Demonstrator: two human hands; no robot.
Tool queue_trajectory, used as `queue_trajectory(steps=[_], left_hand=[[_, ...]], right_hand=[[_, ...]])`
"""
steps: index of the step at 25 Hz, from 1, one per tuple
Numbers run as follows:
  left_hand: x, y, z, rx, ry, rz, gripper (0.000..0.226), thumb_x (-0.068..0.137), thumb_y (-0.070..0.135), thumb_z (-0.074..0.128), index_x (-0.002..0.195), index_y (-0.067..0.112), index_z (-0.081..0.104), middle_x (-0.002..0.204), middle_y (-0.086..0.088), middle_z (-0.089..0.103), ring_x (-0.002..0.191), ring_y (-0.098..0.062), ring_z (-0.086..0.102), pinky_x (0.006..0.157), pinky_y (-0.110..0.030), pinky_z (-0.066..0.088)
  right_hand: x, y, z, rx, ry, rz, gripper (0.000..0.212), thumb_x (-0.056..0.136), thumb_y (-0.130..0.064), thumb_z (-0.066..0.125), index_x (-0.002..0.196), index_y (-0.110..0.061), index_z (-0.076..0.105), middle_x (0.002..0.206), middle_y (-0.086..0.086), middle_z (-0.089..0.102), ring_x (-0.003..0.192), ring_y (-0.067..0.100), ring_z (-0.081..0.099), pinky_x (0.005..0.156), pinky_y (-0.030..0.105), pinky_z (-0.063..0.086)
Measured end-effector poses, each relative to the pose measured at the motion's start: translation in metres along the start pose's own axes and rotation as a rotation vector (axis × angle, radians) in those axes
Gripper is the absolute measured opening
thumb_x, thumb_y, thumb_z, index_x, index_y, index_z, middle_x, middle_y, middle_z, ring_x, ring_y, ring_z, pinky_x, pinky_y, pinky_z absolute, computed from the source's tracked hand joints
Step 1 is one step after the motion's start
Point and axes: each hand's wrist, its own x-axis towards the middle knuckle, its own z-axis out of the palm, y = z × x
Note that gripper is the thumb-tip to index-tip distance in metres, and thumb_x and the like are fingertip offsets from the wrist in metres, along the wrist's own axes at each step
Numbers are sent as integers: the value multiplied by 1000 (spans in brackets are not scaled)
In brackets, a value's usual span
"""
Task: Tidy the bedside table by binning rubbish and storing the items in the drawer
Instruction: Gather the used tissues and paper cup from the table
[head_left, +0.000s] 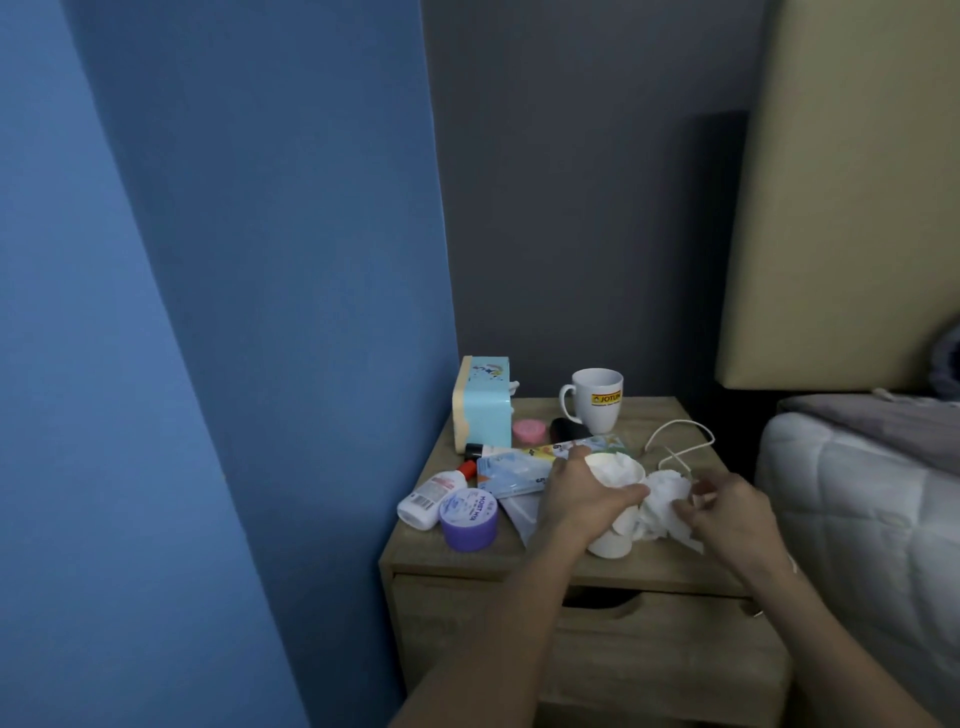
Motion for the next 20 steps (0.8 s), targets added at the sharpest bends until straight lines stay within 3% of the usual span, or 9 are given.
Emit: queue_trajectory(steps=[4, 8, 13, 17, 20], left_hand=[[-2, 4, -3, 50, 34, 18, 74, 57, 53, 75, 121, 23, 53, 119, -1, 61, 112, -20, 56, 90, -35, 50], [-5, 1, 3, 86, 9, 26, 76, 62, 47, 78, 127, 21, 47, 124, -5, 56, 117, -24, 51, 92, -37, 47], [-5, 4, 11, 63, 38, 2, 80, 66, 48, 76, 133, 22, 41, 129, -6, 51, 122, -26, 48, 96, -38, 45], [-12, 5, 12, 82, 10, -27, 106, 62, 54, 77, 147, 30, 17, 143, -5, 36, 134, -26, 36, 103, -41, 38], [-22, 11, 4, 59, 0, -24, 114, 61, 56, 76, 148, 33, 7, 147, -5, 31, 136, -27, 33, 105, -43, 38]], right_hand=[[-10, 5, -1, -60, 82, -114, 40, 68, -5, 71, 107, -3, 64, 103, 21, 58, 87, 40, 59, 79, 38, 48], [-25, 10, 9, -127, -101, -320, 36, 69, -2, 70, 104, -7, 67, 106, 16, 66, 92, 37, 64, 77, 38, 51], [-21, 29, 26, -276, -279, -236, 47, 83, -25, 60, 128, -15, 53, 140, 13, 48, 126, 31, 47, 100, 39, 43], [-21, 23, 18, -323, -254, -237, 57, 81, -26, 61, 135, -16, 43, 148, 11, 37, 129, 30, 44, 96, 37, 43], [-26, 10, -1, -344, -205, -258, 58, 79, -19, 60, 135, -18, 42, 150, 6, 33, 124, 32, 47, 94, 37, 44]])
